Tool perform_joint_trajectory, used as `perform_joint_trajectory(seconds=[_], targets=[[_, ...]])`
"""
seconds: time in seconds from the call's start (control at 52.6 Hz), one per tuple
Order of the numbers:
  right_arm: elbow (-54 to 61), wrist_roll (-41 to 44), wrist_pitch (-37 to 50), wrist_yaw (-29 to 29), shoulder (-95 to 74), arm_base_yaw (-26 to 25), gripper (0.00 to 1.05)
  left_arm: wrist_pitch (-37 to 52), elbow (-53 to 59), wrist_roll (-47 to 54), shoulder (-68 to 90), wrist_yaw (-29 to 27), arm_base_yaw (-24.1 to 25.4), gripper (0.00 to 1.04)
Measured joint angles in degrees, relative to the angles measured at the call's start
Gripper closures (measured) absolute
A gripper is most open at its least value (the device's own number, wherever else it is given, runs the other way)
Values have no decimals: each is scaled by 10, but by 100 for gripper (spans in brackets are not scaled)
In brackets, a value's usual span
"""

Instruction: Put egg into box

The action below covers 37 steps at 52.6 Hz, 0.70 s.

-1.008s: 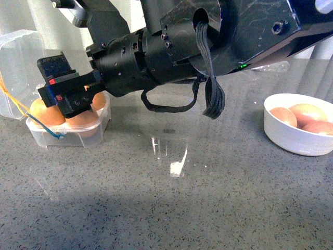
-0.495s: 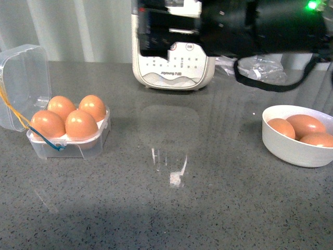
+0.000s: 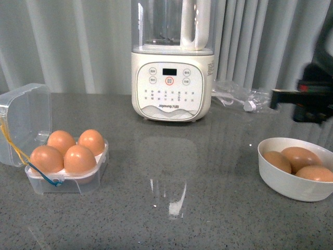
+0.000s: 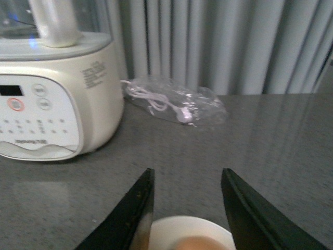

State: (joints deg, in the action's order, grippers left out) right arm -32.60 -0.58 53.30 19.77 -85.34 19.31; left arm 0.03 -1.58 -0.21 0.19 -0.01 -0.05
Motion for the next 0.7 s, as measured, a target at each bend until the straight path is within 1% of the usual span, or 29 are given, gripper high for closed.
perform_joint_trajectory(seconds=[0.038,0.114,0.152,0.171,0.38,0.704], targets=[[28,1,5,-9,19,-13,72,0,0,0,0,0,0,7],[88,3,12,-42,63,-32,90,0,0,0,0,0,0,7],[116,4,14,-58,87,-42,101,0,0,0,0,-1,0,7],[124,6,14,-62,94,-45,102,0,0,0,0,0,0,7],[193,6,7,-93,174,-88,101,0,0,0,0,0,0,7],[260,6,-44,-133,290,-128,101,0,0,0,0,0,0,7]])
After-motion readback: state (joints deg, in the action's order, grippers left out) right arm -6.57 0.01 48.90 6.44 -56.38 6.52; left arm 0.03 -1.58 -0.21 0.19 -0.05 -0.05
